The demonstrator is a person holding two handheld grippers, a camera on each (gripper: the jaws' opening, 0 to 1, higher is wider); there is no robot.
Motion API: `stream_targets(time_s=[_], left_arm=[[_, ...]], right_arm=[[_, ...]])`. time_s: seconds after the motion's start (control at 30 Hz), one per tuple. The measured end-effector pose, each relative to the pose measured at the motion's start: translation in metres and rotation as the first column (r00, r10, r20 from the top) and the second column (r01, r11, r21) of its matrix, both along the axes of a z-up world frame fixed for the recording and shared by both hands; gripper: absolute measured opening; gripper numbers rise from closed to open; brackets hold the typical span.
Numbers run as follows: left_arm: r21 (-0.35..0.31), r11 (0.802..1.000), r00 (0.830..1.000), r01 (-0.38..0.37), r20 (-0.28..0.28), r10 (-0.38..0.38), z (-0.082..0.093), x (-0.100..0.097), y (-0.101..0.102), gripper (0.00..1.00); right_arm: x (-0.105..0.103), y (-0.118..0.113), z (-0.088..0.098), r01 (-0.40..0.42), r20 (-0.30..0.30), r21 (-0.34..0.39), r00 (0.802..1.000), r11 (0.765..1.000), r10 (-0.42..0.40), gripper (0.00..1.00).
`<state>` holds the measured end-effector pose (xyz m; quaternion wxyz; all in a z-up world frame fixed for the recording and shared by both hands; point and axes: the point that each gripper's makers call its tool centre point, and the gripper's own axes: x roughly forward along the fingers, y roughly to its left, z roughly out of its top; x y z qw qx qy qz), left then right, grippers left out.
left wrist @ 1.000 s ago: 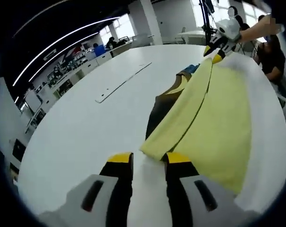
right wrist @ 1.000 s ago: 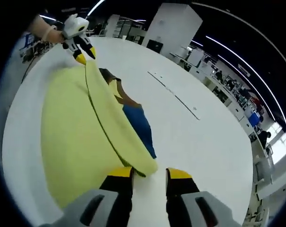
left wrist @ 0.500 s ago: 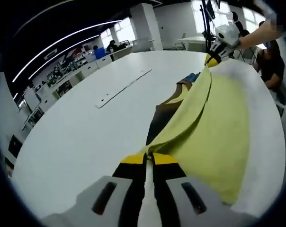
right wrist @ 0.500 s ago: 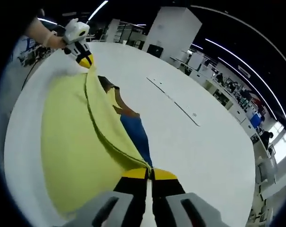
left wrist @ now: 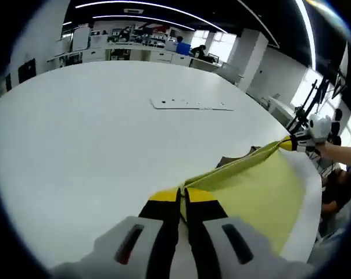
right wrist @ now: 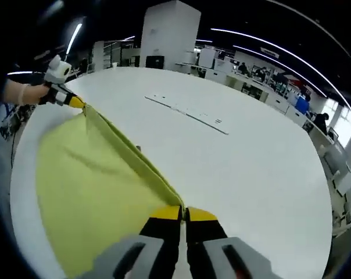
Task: Fold the garment on the visible template until the final outline fits inside the template.
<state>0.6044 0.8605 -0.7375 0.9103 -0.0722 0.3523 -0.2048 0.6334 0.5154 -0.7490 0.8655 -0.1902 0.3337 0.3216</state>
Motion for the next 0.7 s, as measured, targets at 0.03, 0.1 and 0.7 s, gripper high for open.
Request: stream_targets(time_s=[0.03,0.1,0.7], left_arm=[[0.004,1.000,1.000,-0.002,-0.003,0.002,-0.001,0.000,0.000,0.00],[0.012,1.000,1.000,0.000,0.001,0.000,-0.001,0.000,-0.001,0.00],[-0.033,0.990,0.988,0.137,0.077,-0.135,0.013,-0.011,-0.013,0.41]], right_arm=[[0.001,0.000,0.000,0.010,-0.002,0.005,1.000,1.000,-0.010,0.00],[0.001,0.001,0.000,0.020,-0.007,0.013,1.000,1.000,-0.020,0.00],[-0.011,0.014,0.019,0.045,-0.051,0.263,0.998,0.964,-0.033,0.59]])
